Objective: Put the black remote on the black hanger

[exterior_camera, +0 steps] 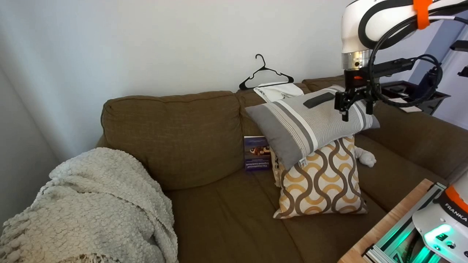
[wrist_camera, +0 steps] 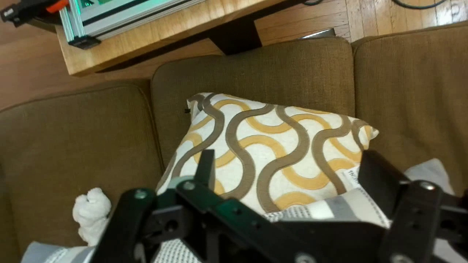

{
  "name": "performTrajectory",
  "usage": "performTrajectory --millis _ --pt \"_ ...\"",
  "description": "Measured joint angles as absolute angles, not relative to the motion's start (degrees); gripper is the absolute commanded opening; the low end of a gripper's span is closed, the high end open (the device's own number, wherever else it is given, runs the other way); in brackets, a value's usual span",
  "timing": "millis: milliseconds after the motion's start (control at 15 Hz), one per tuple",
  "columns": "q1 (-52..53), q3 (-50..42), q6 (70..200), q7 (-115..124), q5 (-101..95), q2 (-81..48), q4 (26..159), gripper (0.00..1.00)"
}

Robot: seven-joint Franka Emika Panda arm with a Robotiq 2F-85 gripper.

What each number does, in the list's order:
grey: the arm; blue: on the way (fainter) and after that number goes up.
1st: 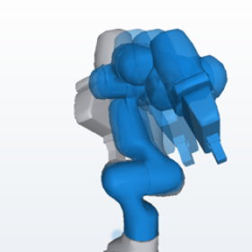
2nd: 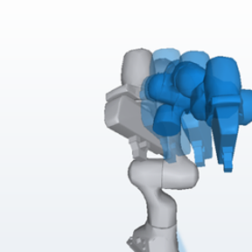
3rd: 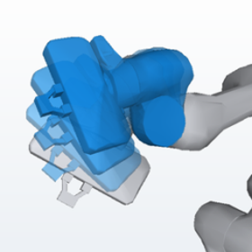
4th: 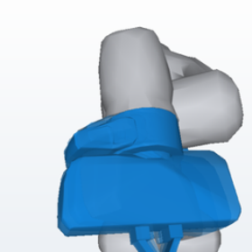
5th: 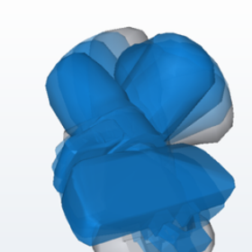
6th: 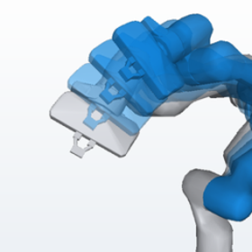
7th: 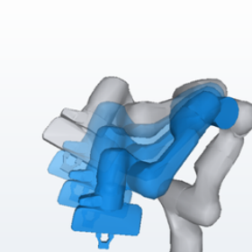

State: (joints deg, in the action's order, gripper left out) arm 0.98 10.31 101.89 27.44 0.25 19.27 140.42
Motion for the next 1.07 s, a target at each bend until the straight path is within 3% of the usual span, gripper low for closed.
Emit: performTrajectory --millis 600,1067 --pt "-9.2 -0.7 103.6 36.0 -0.1 15.1 135.8 1.00" --pt "-9.5 -1.5 106.4 39.1 1.0 14.8 133.6 1.00"
